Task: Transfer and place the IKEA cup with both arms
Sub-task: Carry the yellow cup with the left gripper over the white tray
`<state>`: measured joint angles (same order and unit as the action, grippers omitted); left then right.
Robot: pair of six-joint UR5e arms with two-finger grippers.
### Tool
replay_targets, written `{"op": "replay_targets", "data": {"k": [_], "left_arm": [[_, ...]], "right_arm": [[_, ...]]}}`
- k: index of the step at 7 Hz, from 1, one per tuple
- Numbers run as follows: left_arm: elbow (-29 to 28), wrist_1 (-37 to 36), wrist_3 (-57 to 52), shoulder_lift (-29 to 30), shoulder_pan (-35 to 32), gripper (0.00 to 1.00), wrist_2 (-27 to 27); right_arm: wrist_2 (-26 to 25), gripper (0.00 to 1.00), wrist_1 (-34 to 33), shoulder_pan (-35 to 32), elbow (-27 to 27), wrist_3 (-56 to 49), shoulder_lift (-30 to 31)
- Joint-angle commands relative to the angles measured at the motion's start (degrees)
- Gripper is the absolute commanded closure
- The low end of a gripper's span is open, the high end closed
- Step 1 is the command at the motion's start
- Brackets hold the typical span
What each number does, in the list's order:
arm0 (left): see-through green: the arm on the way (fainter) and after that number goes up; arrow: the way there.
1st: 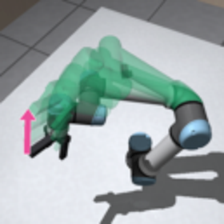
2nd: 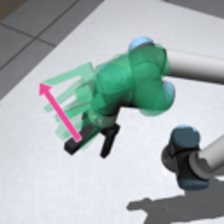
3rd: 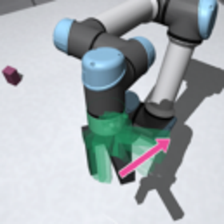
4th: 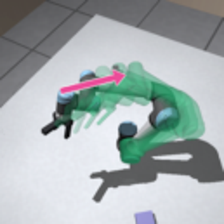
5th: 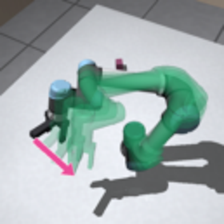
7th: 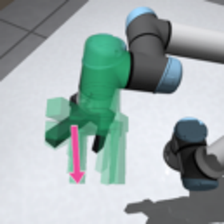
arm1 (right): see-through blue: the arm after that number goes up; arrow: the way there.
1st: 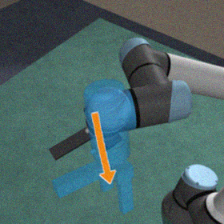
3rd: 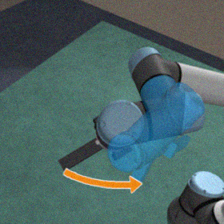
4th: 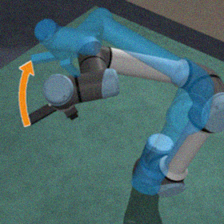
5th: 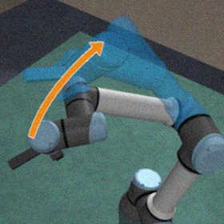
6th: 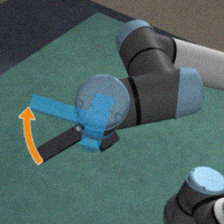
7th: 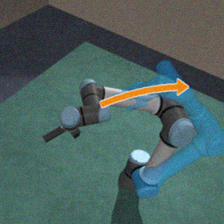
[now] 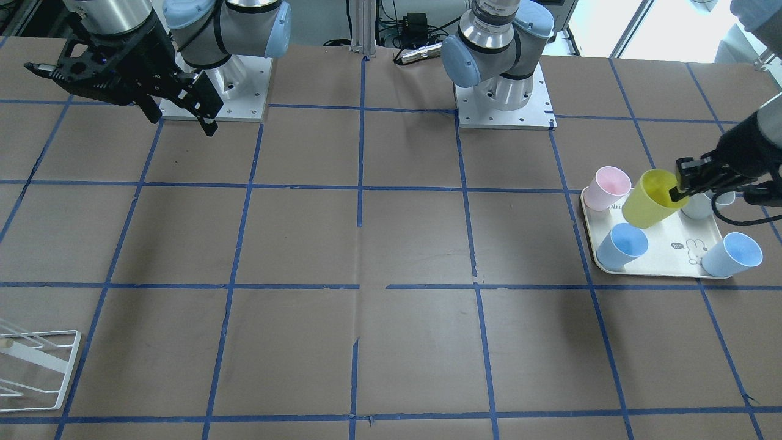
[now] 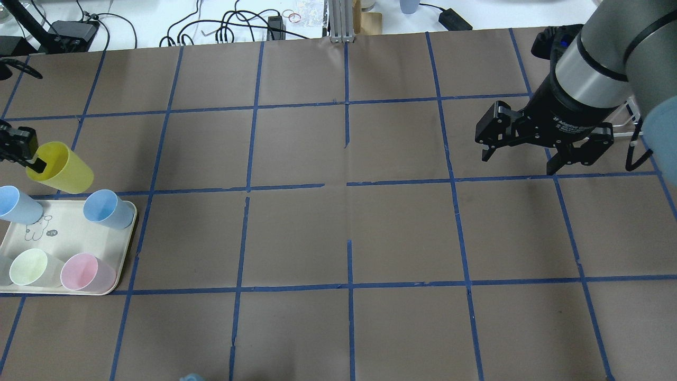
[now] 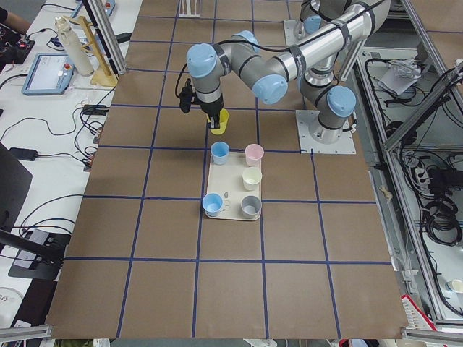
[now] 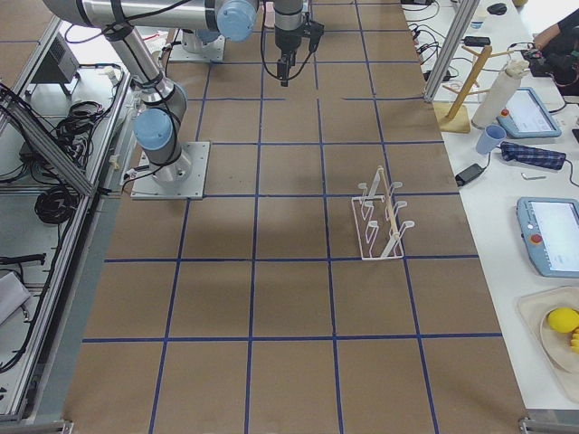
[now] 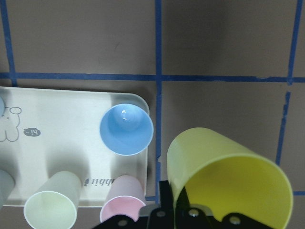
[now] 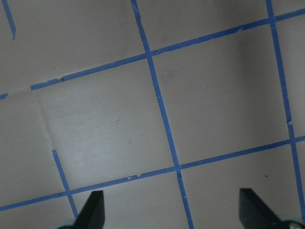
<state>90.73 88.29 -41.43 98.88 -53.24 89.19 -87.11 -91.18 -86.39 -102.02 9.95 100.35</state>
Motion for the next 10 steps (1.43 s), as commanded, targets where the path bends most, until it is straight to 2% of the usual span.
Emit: {"op": "replay_targets", "data": {"k": [1,4,10], "left_arm": [[-2.0,-5.3,-16.3,7.3,6.9,1.0,-0.2],[-1.5,-11.3,-18.8,14.2,8.0,1.0,0.3],[0.1,-11.3,-19.6,17.2,7.5,1.0,0.1]], "right_arm": [[-2.4,0.0,-0.4,-0.2,-2.0,-1.4,0.3],[-2.0,0.0,-0.8,-2.0,-0.4,-2.4,0.2],[-1.8,0.0,0.2,-2.4,-1.0,-2.7,1.0]]}}
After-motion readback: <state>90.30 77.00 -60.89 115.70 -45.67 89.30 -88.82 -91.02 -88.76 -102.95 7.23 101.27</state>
